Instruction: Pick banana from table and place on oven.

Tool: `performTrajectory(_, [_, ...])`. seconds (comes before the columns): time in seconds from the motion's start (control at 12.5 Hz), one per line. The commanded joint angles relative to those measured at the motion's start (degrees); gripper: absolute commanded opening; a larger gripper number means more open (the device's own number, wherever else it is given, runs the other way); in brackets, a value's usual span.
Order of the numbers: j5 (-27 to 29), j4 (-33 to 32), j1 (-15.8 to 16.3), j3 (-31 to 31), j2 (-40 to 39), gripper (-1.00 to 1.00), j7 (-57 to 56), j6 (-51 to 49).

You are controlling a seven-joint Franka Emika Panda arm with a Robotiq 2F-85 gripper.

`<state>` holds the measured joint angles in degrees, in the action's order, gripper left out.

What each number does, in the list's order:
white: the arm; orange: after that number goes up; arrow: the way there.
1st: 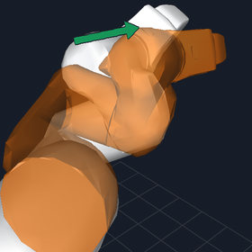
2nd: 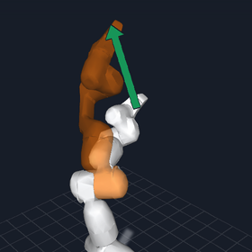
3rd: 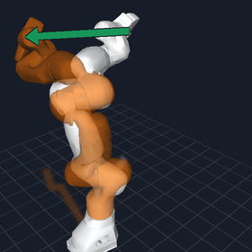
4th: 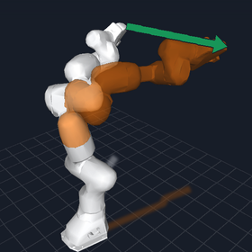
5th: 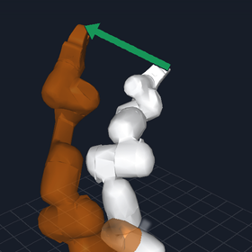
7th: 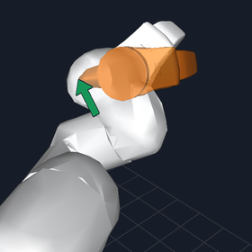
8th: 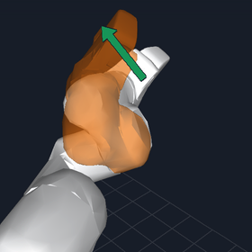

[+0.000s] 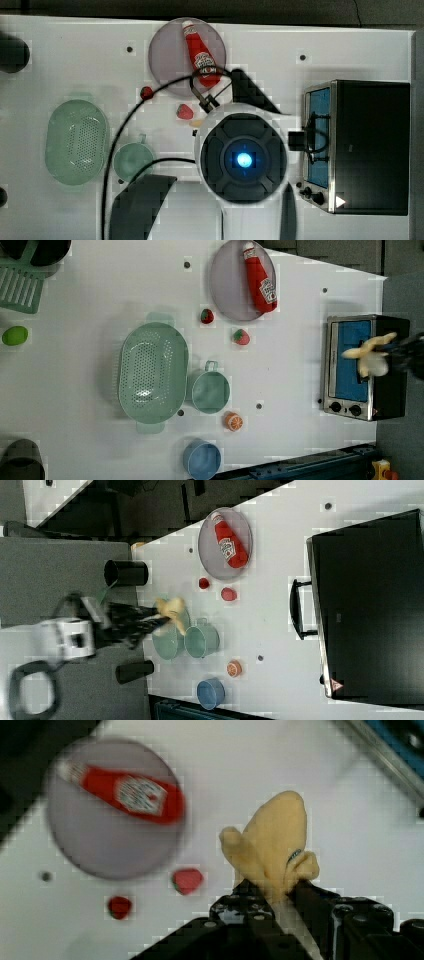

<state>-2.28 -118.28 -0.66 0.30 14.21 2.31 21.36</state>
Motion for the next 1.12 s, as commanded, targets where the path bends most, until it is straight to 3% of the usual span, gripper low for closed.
performTrajectory(0.08, [0.2,3.9,-0.2,2.7,-2.5,-0.47,0.9,-9.1])
performTrajectory(0.48, [0.2,10.0,-1.1,11.0,-7.0,-0.47,-4.0,-9.2])
performTrajectory(0.8, [-0.7,10.1,-1.6,19.8,-10.8,-0.47,-15.3,-7.6])
performTrajectory(1.12, [-0.7,10.1,-1.9,28.2,-16.7,-0.47,-33.0,0.5])
